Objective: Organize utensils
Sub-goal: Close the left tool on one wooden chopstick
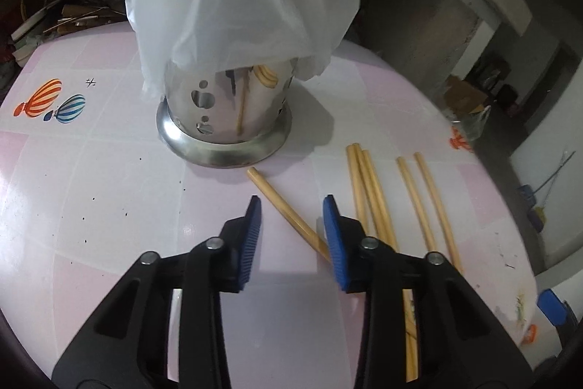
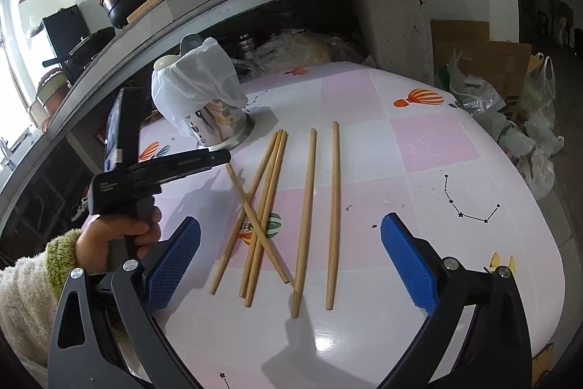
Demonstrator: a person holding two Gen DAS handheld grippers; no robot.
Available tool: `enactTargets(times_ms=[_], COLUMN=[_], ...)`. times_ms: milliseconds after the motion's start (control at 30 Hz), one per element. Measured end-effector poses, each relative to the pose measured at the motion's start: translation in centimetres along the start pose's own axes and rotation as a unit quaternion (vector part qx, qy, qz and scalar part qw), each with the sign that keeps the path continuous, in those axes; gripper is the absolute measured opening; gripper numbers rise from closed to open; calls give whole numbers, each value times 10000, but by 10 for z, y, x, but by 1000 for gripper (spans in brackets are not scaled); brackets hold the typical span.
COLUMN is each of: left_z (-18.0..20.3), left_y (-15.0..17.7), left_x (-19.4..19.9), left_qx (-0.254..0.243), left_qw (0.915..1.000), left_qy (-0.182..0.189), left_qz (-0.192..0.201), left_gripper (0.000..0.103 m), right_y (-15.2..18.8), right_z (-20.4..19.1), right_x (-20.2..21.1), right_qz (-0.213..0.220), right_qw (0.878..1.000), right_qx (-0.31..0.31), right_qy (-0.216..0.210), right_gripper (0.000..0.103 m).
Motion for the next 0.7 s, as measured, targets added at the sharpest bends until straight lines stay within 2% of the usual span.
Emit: enactTargets(times_ms=[100,333,400,700], left_z=[1,1,-3,-46], left_y=[0,7,6,24], left_x=[-8,-11,-12,7], left_qx=[-18,-166,-137,-165], left_qw=[9999,9991,9990,9979], left_qy=[-165,-386,-416,-570], left_qz=[-27,-45,-86,-249], left_gripper=[21,12,6,5], right_y=[0,1,0,0], right_z=[2,4,5,2], right_x=[0,2,4,11], right_qz=[13,35,52,76], right_qw=[10000,10000,10000,10000], right_qx=[-30,-85,-81,-6], right_qy=[-4,15,27,52], right_gripper=[96,97,97,97])
Point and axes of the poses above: each gripper's, at about its wrist camera, not at the fingertips, and x roughly against the way its jaws point, z to its right, y to its underside, the point moved 10 cm from there along -x, roughly the way its jaws point, and after that the axes turned 11 degrees about -y, right-handed, at the moved point
